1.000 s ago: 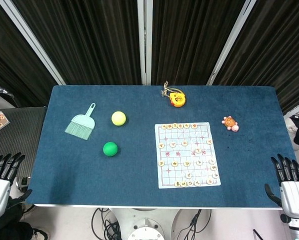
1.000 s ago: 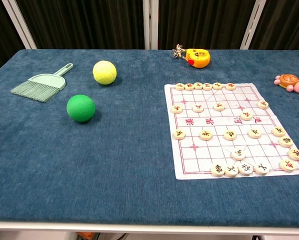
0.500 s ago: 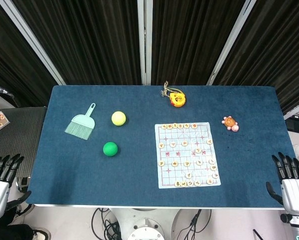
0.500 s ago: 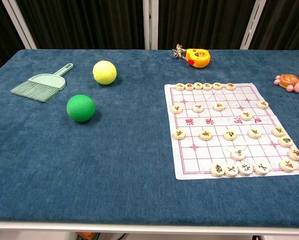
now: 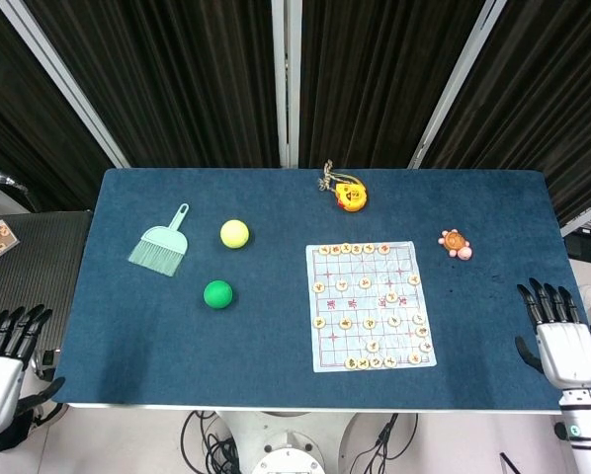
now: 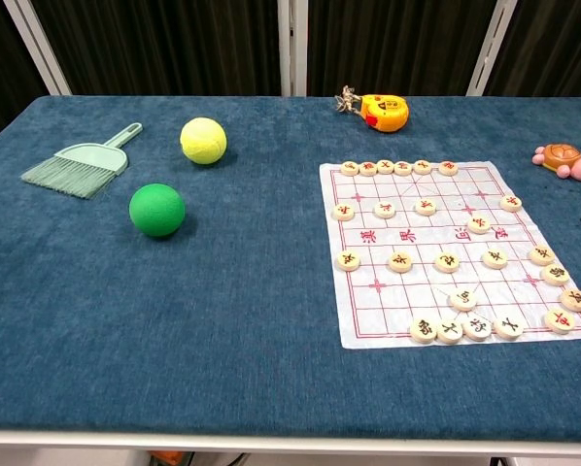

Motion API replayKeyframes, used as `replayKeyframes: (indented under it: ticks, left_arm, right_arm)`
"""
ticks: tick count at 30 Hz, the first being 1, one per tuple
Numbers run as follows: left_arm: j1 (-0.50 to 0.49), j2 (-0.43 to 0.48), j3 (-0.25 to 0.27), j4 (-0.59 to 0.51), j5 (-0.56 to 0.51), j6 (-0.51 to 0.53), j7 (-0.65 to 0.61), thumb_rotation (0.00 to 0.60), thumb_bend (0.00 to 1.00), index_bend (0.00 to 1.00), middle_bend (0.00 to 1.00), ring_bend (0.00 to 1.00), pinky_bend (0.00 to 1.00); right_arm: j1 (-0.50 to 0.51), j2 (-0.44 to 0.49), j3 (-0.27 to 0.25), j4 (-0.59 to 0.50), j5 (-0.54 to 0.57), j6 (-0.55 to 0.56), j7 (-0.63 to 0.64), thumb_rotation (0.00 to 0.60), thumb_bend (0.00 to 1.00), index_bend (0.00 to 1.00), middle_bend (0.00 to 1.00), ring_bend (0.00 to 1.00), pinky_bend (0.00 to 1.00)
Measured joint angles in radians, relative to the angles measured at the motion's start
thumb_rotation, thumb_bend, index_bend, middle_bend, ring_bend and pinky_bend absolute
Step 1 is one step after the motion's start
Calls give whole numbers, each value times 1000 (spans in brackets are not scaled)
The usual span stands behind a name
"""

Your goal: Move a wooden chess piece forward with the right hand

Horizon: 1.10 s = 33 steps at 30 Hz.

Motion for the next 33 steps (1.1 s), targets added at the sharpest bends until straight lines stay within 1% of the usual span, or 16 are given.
replayKeyframes:
  ticks: [6,10,17,25,29,33]
  left_arm:
    - [2,3,0,-12,-2,-1,13,600,131,73,61,0,0]
    - [2,-4,0,-11,-6,-5,16,600,130,73,61,0,0]
    - [0,-5,2,-4,-10,-13,9,600,130,73,61,0,0]
    - [-1,-5,2,-1,-15,-18,5,600,130,73,61,0,0]
    - [-6,-6,0,-2,-17,-25,7,600,130,72,61,0,0]
    - [-10,-4,-2,-8,-20,-33,13,600,130,72,61,0,0]
  right_arm:
    - [94,-49,21,88,6,-91,-51,600,272,0,0,0,0]
    - [142,-76,16,115,-10,-138,-86,600,273,22,0,0,0]
    - [200,-116,-15,152,-54,-188,-116,600,281,38,0,0,0]
    - [243,-126,-74,216,-128,-214,-104,600,290,58,0,0,0]
    - [257,-131,-94,239,-146,-223,-83,600,290,98,0,0,0]
    - [274,-140,-107,267,-162,-231,-67,600,291,115,0,0,0]
